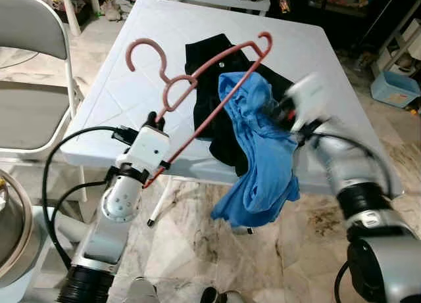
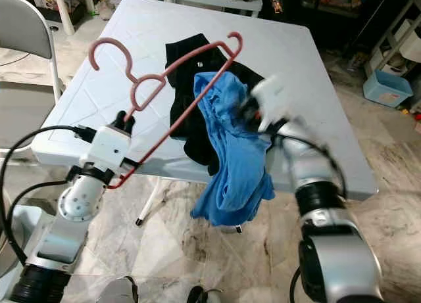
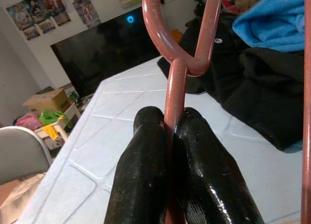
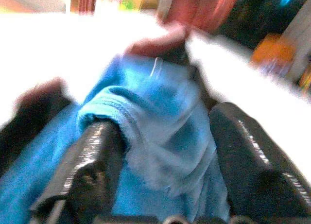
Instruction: Hang hanger
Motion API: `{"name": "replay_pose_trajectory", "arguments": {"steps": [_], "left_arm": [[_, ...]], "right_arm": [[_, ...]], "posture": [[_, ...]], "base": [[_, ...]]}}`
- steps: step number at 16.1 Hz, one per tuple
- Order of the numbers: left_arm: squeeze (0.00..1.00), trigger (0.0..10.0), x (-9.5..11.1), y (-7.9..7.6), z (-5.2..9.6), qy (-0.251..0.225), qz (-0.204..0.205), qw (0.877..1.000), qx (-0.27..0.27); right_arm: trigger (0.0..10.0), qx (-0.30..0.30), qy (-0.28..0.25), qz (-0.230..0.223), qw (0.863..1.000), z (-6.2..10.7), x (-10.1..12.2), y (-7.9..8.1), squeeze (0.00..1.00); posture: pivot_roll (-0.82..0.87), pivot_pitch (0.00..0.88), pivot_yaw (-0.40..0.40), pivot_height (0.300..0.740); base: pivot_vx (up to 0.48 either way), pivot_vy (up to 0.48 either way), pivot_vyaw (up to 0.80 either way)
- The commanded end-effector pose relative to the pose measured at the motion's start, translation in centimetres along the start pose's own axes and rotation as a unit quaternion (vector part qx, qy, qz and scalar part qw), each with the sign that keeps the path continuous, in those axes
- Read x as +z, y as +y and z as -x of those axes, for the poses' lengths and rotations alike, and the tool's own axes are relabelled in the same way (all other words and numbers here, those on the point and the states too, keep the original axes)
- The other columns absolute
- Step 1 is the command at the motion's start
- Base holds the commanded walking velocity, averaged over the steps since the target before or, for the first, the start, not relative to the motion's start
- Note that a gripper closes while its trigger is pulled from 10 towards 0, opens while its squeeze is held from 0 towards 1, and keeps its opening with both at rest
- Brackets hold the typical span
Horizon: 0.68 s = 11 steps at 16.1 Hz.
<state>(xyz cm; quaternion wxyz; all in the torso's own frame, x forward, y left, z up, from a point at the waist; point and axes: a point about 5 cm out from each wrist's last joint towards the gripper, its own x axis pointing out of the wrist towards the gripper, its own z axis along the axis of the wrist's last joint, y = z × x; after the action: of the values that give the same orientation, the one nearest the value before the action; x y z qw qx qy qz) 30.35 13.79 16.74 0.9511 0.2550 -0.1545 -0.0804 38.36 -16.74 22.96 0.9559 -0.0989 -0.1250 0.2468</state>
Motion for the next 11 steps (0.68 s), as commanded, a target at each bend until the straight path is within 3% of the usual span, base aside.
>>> {"name": "replay_pose_trajectory", "arguments": {"steps": [1, 3, 6, 8, 11], "left_arm": [[0.0, 10.0, 0.0, -0.7, 0.0, -0.003, 0.007, 1.0, -0.012], [0.0, 10.0, 0.0, -0.8, -0.1, -0.004, 0.008, 1.0, -0.013], [0.0, 10.0, 0.0, -0.9, -0.1, -0.004, 0.01, 1.0, -0.014], [0.0, 10.0, -0.1, -1.0, -0.1, -0.004, 0.012, 1.0, -0.016], [0.0, 10.0, -0.1, -1.2, -0.1, -0.006, 0.014, 1.0, -0.02]], "right_arm": [[10.0, -0.019, -0.028, 0.004, 0.999, 0.9, 1.2, -1.2, 1.0], [10.0, -0.016, -0.026, 0.013, 0.999, 1.8, 1.2, -1.4, 1.0], [10.0, -0.032, 0.053, 0.001, 0.998, 3.7, 0.3, -2.4, 1.0], [10.0, -0.005, 0.079, -0.007, 0.997, 4.8, 0.3, -1.9, 1.0], [10.0, 0.029, 0.151, -0.048, 0.987, 7.3, -2.0, -0.6, 1.0]], "posture": [[0.31, 0.11, -0.167, 0.74], [0.3, 0.111, -0.166, 0.74], [0.29, 0.108, -0.167, 0.74], [0.29, 0.106, -0.168, 0.74], [0.27, 0.104, -0.162, 0.74]], "base": [[0.0, 0.0, 0.0], [0.0, 0.0, 0.0], [0.0, 0.0, 0.0], [0.0, 0.0, 0.0], [0.0, 0.0, 0.0]]}}
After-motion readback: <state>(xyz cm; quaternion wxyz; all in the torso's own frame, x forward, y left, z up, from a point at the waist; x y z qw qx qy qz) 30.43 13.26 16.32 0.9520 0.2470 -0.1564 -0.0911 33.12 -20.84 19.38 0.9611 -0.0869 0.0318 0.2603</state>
